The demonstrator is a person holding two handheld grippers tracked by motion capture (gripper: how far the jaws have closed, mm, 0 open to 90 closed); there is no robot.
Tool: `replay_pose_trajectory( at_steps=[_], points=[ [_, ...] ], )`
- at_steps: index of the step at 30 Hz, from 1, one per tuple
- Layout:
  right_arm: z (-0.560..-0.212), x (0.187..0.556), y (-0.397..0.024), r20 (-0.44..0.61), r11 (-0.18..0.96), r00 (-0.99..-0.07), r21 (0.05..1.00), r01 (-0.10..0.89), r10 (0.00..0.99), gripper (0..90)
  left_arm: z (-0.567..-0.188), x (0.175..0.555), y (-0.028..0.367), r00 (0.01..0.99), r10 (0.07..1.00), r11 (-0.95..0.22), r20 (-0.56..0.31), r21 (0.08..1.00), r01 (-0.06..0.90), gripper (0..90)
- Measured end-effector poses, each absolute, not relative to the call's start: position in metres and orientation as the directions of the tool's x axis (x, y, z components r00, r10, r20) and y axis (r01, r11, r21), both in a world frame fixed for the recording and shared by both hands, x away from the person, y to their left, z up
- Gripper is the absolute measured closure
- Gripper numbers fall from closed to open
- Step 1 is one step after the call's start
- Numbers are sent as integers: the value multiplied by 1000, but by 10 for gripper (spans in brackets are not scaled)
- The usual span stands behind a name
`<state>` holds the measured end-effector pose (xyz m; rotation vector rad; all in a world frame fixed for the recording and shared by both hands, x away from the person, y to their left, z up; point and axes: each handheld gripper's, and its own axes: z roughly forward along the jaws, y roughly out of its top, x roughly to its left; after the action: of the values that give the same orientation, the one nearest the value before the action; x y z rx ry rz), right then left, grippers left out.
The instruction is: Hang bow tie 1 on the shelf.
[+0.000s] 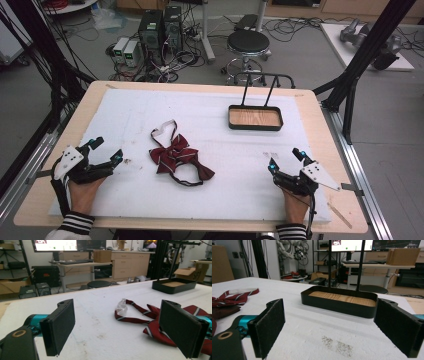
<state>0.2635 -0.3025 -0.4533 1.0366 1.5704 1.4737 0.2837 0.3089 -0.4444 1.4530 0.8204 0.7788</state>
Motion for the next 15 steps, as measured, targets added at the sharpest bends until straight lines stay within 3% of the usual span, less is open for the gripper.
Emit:
replay_pose_trajectory(
  at_steps=[15],
  points=[
    [-453,264,-303,16,15,-402,997,74,915,92,-412,297,294,598,801,-128,37,986,110,145]
  ],
)
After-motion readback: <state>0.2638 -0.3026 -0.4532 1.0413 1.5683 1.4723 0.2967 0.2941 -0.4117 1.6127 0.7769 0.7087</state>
